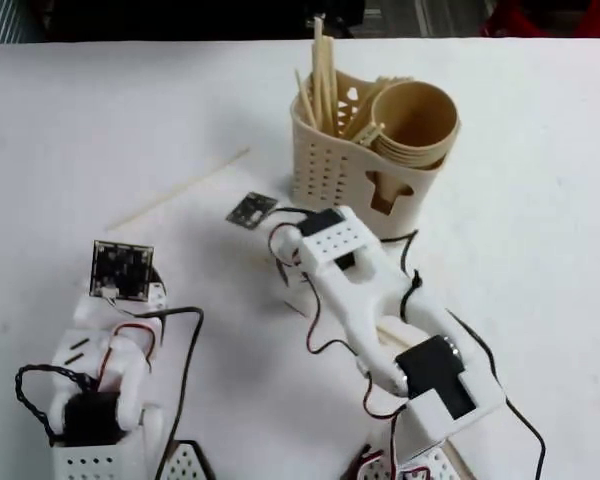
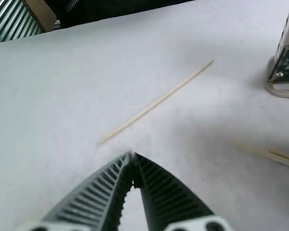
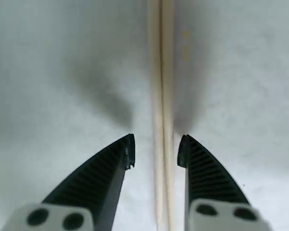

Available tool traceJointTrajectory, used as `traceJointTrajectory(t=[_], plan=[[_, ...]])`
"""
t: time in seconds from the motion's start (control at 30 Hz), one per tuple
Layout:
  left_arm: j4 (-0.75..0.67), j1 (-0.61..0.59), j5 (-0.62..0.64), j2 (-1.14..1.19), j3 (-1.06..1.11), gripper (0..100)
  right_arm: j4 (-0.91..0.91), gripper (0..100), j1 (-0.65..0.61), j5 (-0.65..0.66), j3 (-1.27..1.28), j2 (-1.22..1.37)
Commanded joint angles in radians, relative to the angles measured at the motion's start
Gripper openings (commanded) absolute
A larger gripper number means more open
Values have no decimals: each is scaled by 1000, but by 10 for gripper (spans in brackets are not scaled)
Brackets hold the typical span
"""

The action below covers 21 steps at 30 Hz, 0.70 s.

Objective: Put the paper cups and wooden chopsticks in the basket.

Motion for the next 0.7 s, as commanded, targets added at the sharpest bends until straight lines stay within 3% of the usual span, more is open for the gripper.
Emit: traceJointTrajectory(t=[0.0,0.27,0.43,0.67], plan=[[-20,-2,-11,-12,-6,27,-31,156,33,9,32,-45],[-20,-1,-11,-12,-5,27,-180,152,36,115,176,-44],[-20,-1,-11,-12,-5,27,-236,9,30,133,222,-44],[-20,-1,-11,-12,-5,27,-220,18,30,132,221,-87]])
